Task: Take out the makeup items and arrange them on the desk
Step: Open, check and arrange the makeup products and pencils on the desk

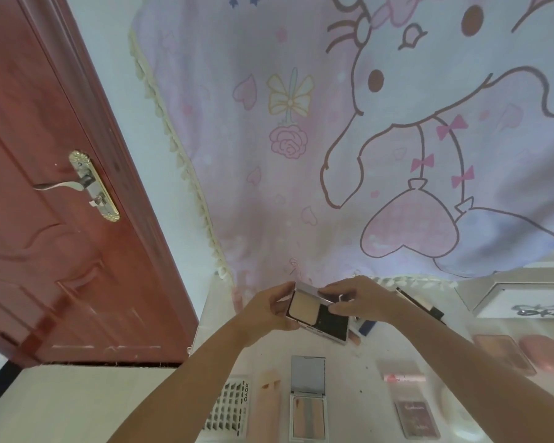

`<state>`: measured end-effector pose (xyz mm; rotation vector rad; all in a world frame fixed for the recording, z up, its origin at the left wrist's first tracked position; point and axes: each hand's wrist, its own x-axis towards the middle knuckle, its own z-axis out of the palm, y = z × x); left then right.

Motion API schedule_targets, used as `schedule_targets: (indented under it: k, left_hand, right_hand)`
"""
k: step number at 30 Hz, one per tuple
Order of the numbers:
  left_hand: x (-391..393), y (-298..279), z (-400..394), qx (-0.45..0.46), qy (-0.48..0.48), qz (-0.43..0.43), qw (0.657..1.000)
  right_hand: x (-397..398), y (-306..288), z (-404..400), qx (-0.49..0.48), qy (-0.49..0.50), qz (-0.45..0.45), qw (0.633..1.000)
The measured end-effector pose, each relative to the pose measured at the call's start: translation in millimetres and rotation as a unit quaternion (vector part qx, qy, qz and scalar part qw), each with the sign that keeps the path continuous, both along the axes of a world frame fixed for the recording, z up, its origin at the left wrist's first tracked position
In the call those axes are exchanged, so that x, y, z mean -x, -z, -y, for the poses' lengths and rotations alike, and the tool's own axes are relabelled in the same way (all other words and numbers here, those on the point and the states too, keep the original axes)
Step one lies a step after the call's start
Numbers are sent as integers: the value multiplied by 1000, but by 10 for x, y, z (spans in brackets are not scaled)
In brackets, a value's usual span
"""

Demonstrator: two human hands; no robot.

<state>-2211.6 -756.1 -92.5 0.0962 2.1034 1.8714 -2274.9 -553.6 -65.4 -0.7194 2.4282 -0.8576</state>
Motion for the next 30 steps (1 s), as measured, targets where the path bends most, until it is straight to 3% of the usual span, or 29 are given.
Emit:
schedule_targets:
  k: [10,19,24,30]
  left_hand:
    - [-79,468,-182,202,-7,-7,979]
    - [-354,976,-712,264,80,31,961]
    - [-494,1280,-1053,341,84,85,932]
    - [-604,1438,-1486,455,6,123,882]
  right_hand:
    - [-63,370,-148,108,109,204,967]
    - [-332,842,-507,3,180,234,955]
    - [-372,1074,-694,-101,87,202,970]
    - [-87,1298,-842,-101,-47,154,982]
